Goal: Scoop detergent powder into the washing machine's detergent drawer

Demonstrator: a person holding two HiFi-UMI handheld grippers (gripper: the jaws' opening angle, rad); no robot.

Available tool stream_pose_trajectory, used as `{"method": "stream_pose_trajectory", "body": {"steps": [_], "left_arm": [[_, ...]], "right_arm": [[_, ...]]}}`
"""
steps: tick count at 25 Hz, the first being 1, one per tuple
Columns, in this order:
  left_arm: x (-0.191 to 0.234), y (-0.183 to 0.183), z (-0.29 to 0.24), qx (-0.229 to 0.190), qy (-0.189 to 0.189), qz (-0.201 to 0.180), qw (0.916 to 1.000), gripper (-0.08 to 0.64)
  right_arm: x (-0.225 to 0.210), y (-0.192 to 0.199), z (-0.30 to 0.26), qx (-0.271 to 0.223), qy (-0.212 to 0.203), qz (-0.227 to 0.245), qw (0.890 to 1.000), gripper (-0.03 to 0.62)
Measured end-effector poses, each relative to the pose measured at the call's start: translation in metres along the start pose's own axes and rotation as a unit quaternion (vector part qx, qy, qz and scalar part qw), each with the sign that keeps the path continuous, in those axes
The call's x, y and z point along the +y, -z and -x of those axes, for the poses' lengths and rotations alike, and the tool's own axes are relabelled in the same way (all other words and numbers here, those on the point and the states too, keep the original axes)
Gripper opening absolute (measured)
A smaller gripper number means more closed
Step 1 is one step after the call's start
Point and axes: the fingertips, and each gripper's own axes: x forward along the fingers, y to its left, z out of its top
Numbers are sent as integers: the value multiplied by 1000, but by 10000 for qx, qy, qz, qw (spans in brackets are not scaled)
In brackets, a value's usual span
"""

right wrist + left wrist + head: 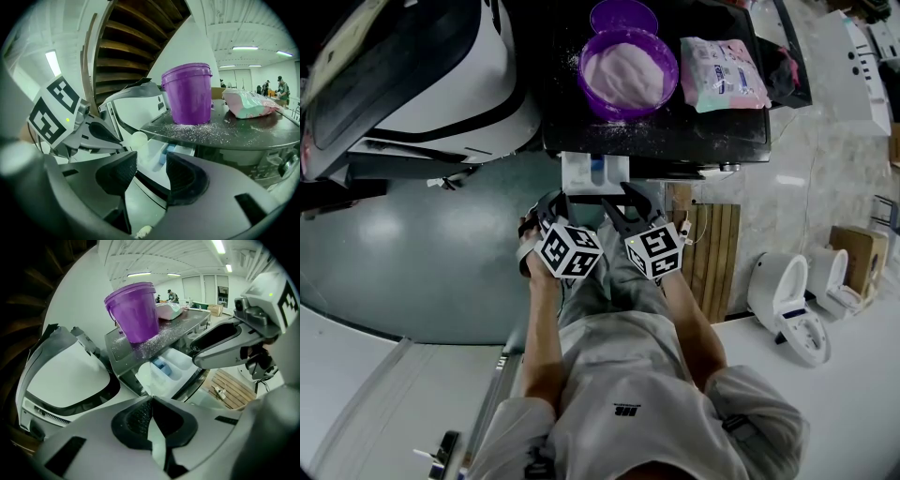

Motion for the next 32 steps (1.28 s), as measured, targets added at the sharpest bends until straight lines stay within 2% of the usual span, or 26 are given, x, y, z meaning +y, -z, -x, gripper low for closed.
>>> {"method": "stream_pose_trajectory", "body": {"steps": [10,32], "left_arm": [[-1,0,-3,-8,-79,-176,9998,15],[-5,0,-1,-31,-3,-19,10000,15]], "right_arm": [[1,2,-1,9,29,-6,10000,181],[0,-2,3,-59,44,21,10000,181]]}}
